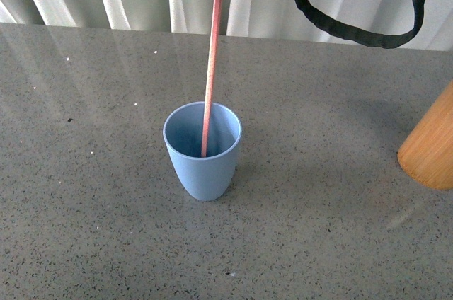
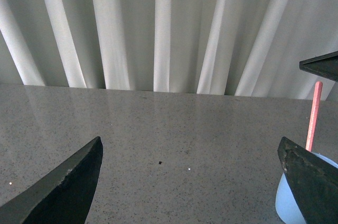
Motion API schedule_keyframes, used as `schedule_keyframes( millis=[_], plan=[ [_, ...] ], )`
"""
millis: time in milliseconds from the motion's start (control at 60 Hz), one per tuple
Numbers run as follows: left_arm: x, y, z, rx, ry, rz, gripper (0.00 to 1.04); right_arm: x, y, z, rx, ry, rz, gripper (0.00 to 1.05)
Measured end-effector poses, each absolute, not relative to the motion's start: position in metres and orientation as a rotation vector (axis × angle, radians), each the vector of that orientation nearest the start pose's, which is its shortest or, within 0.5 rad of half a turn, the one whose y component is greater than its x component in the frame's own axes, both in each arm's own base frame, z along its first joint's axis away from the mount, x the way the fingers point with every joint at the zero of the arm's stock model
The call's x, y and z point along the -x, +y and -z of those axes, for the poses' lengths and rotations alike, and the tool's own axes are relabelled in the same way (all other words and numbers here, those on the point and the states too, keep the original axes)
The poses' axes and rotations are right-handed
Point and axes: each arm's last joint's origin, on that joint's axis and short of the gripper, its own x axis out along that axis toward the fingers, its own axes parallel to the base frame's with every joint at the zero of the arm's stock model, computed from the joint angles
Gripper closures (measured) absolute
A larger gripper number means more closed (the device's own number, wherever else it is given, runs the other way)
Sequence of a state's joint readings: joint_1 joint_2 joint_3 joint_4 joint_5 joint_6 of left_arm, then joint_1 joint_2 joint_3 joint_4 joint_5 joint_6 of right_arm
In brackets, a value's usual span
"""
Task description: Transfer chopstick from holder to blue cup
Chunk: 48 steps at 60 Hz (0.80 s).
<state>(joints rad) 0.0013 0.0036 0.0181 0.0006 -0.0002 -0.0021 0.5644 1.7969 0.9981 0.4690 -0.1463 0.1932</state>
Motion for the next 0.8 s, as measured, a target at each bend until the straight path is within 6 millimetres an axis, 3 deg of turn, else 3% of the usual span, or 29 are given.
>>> schedule_keyframes(
  millis=[83,217,533,700,800],
  plan=[
    [-0.097,0.000,-0.169,0.002,-0.015,-0.002,0.07,-0.322,0.207,-0.198,-0.113,0.392,-0.654,0.09],
    [-0.097,0.000,-0.169,0.002,-0.015,-0.002,0.07,-0.323,0.198,-0.216,-0.113,0.360,-0.611,0.10],
    [-0.097,0.000,-0.169,0.002,-0.015,-0.002,0.07,-0.308,0.155,-0.317,-0.036,0.115,-0.349,0.10],
    [-0.097,0.000,-0.169,0.002,-0.015,-0.002,0.07,-0.281,0.125,-0.364,0.011,-0.059,-0.190,0.10],
    [-0.097,0.000,-0.169,0.002,-0.015,-0.002,0.07,-0.258,0.109,-0.381,0.028,-0.146,-0.125,0.10]
  ],
)
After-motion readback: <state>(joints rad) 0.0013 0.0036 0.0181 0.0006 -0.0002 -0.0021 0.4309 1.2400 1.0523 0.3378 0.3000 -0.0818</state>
